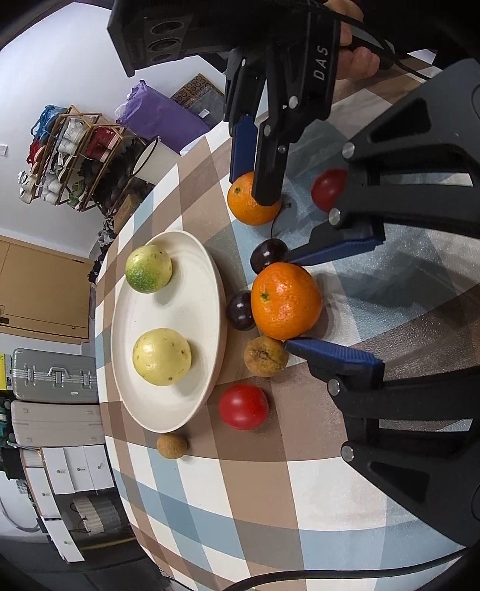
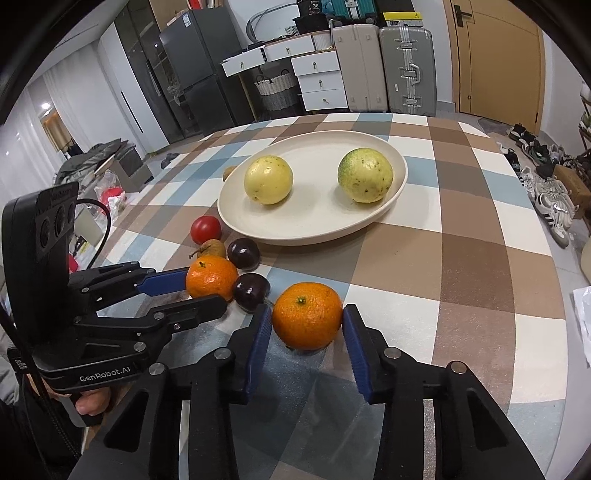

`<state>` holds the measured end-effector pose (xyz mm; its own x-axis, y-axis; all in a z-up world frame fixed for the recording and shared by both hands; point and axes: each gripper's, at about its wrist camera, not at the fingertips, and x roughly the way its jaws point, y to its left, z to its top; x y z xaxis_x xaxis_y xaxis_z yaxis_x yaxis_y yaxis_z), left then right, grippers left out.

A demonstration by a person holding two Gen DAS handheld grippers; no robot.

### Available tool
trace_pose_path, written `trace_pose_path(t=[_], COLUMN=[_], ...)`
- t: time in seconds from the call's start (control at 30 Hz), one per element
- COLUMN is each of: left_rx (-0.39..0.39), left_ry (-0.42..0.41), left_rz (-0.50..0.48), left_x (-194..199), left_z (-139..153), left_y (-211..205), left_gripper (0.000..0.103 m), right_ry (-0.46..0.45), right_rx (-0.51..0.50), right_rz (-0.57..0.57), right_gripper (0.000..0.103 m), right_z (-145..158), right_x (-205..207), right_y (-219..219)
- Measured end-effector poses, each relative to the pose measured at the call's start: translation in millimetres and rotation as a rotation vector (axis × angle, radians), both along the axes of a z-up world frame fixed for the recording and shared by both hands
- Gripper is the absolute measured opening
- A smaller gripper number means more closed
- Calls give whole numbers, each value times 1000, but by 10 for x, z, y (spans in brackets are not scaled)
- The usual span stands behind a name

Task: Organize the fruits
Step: 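Grasp a large orange with the left gripper while the right gripper grasps another orange, then carry both oranges onto the white plate and open both grippers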

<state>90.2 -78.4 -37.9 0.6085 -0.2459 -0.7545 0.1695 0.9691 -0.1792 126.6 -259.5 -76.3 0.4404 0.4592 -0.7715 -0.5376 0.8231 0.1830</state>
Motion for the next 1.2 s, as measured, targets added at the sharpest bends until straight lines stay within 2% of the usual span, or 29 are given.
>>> trace_pose_path(t=[0.23, 0.67, 0.9, 1.2], left_rx=[-16, -16, -5, 17], left_ry=[-38, -69, -80, -71], left_rz=[20, 71, 105, 120], left_x=[-42, 79, 254, 557], left_z=[137, 318, 389, 335], left_y=[75, 316, 472, 511], left_gripper=[37, 37, 37, 37], right_ry=[-32, 11, -32, -80], right_rx=[13, 22, 54, 98], right_rz=[-3, 11, -2, -14], right_gripper=[38, 40, 38, 38], right_z=[88, 7, 119, 315], right_x=[37, 73, 101, 378], right_y=[-16, -53, -62, 135])
